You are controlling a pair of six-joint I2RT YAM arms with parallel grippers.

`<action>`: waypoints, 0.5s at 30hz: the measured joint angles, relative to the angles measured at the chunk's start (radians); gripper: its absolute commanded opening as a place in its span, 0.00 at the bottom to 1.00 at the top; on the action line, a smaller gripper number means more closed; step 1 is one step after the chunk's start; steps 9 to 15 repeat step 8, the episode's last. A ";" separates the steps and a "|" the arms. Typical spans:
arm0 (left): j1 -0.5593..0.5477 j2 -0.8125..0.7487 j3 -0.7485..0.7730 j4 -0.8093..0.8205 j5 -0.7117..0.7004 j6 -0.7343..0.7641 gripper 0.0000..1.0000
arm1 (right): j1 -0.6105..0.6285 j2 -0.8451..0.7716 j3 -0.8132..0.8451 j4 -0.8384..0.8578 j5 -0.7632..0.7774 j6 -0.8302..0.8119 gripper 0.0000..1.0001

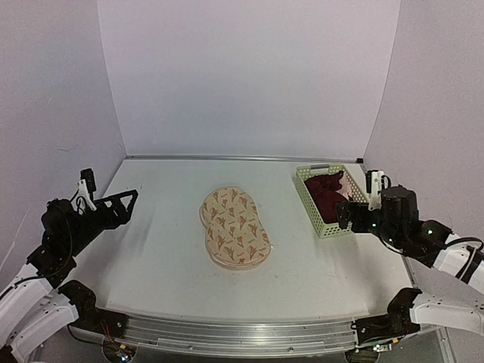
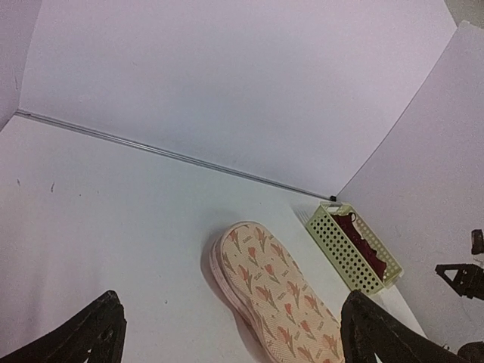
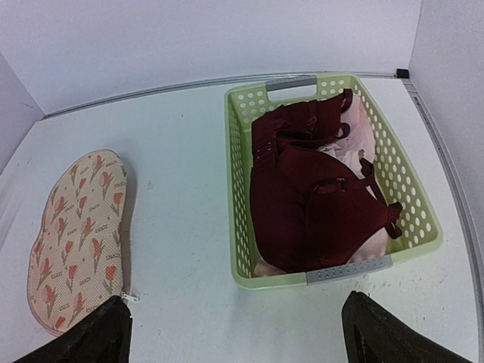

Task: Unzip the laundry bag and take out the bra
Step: Reset both arms

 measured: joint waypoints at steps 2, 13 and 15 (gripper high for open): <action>0.000 -0.031 -0.027 0.006 -0.010 -0.026 1.00 | 0.000 -0.022 -0.004 -0.023 0.027 0.033 0.98; 0.000 -0.051 -0.059 0.015 -0.010 -0.082 1.00 | 0.000 -0.071 -0.008 -0.079 0.070 0.088 0.98; 0.000 -0.051 -0.059 0.015 -0.010 -0.082 1.00 | 0.000 -0.071 -0.008 -0.079 0.070 0.088 0.98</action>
